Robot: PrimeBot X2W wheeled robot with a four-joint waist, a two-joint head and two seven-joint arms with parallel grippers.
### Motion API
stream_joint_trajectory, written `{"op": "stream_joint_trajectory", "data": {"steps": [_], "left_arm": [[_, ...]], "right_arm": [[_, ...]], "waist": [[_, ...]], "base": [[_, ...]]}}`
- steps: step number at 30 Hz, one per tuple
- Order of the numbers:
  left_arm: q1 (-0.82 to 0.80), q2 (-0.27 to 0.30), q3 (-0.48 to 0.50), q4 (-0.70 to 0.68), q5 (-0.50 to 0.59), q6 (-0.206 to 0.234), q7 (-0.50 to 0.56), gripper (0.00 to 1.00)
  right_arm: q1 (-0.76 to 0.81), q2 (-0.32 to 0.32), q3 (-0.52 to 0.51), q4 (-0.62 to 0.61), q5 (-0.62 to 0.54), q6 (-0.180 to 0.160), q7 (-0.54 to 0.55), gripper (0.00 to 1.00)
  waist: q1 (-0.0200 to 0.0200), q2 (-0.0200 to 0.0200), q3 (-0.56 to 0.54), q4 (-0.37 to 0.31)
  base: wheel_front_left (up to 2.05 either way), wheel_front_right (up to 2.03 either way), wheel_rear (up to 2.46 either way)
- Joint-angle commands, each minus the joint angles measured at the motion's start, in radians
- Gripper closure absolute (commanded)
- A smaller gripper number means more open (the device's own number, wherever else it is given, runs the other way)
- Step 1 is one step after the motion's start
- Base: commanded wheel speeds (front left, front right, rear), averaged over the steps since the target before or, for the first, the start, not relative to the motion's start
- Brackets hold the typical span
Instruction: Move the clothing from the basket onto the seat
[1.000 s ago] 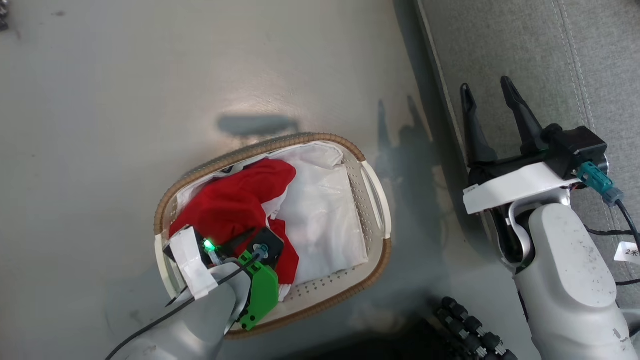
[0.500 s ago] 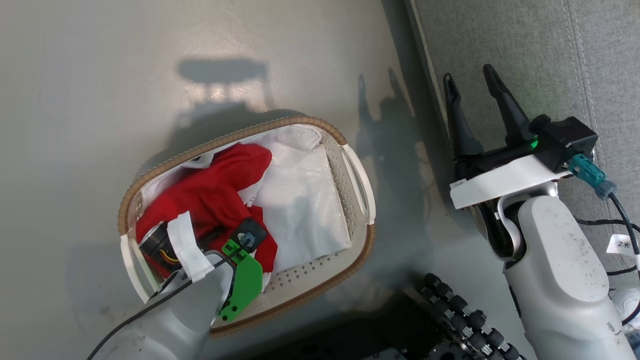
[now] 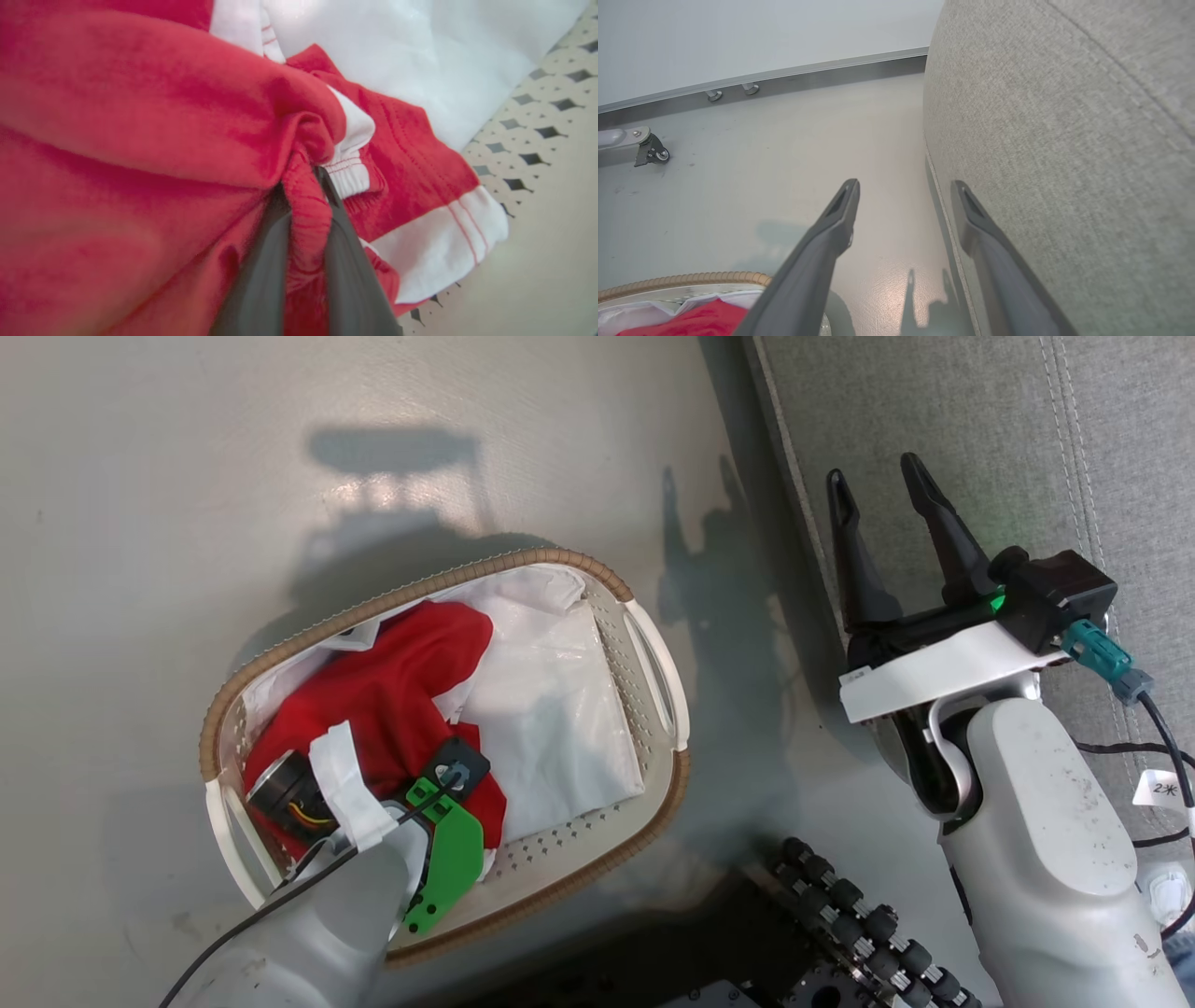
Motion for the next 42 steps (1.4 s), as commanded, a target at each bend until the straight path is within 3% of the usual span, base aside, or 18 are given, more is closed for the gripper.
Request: {"op": "stream_joint_trajectory", "data": {"steps": [1, 14, 27, 42], "left_arm": [[-0.011, 0.003, -0.005, -0.002, -0.01, -0.006, -0.013, 1.0], [-0.011, -0.012, -0.022, -0.119, -0.041, -0.033, -0.201, 1.0], [0.017, -0.014, -0.037, -0.299, -0.089, -0.052, -0.284, 1.0], [-0.005, 0.11, -0.047, -0.549, -0.1, -0.064, -0.282, 1.0]], "right_arm": [[-0.011, -0.003, -0.005, 0.005, 0.005, -0.001, -0.001, 0.0], [0.015, -0.003, -0.041, 0.031, -0.042, -0.001, -0.001, 0.0], [0.082, -0.003, -0.094, 0.073, -0.12, -0.001, -0.001, 0.0], [0.211, -0.003, -0.107, 0.138, -0.177, -0.001, -0.001, 0.0]], "waist": [[-0.0001, 0.0, -0.006, 0.004], [-0.0001, 0.0, -0.111, 0.057], [-0.0001, 0.0, -0.329, 0.147], [-0.0001, 0.0, -0.656, 0.209]], "base": [[0.0, 0.0, 0.0], [0.0, 0.0, 0.0], [0.0, 0.0, 0.0], [0.0, 0.0, 0.0]]}}
